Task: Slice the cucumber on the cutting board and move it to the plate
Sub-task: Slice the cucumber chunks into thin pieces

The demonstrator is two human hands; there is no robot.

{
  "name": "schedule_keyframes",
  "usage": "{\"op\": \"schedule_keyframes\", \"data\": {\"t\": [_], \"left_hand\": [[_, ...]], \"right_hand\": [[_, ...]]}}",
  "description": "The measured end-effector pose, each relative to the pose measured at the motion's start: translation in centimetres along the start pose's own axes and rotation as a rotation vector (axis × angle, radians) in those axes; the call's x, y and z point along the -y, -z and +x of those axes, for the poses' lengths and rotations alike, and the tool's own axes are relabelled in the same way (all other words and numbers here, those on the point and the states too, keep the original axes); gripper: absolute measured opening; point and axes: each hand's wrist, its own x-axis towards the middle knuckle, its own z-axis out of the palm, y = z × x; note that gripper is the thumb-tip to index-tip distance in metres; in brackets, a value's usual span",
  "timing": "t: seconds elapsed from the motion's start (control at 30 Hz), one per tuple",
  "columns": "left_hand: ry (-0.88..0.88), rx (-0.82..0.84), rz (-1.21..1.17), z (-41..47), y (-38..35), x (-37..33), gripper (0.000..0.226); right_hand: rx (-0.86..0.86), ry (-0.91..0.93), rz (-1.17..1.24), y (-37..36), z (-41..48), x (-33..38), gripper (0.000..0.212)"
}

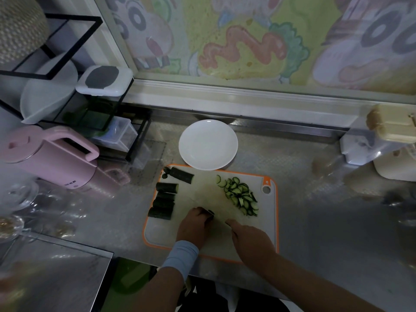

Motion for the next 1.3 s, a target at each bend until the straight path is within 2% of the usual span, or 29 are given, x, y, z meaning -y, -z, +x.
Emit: {"op": "schedule_keyframes", "data": {"t": [0.13,0.3,0.43,0.67,0.87,1.07,1.3], "left_hand": [[-0.028,-0.012,-0.023,-0.1,-0.1,0.1,0.024],[-0.048,-0.067,-0.057,-0.1,0.0,-0.1,0.017],[-0.036,-0.06,-0.042,-0.2,0.2,-0.4,0.018],[0.034,-0.041,-0.031,-0.4,-0.1,-0.2,0.018],[0.012,-0.043,-0.039,-0.3,0.0,-0.1,0.018],[-0.012,-0.077,-0.049,-0.4,0.0,-0.3,0.013],[0.013,-0.048,-0.036,-0.4,-0.2,-0.3,0.018]], "right_hand": [[0.017,-0.021,0.046,-0.2,1.7,1.0,0.041],[0.049,0.018,0.014,-0.2,2.8,2.0,0.043],[-0.065,0.087,-0.046,0.0,1.7,1.3,0.044],[0.027,0.016,-0.084,1.1,-0.6,-0.3,0.044],[0.087,-0.008,-0.051,0.7,0.1,-0.1,0.044],[0.084,0.005,-0.018,0.4,2.4,1.7,0.039],[0.051,0.039,-0.061,0.8,1.1,1.2,0.043]]}}
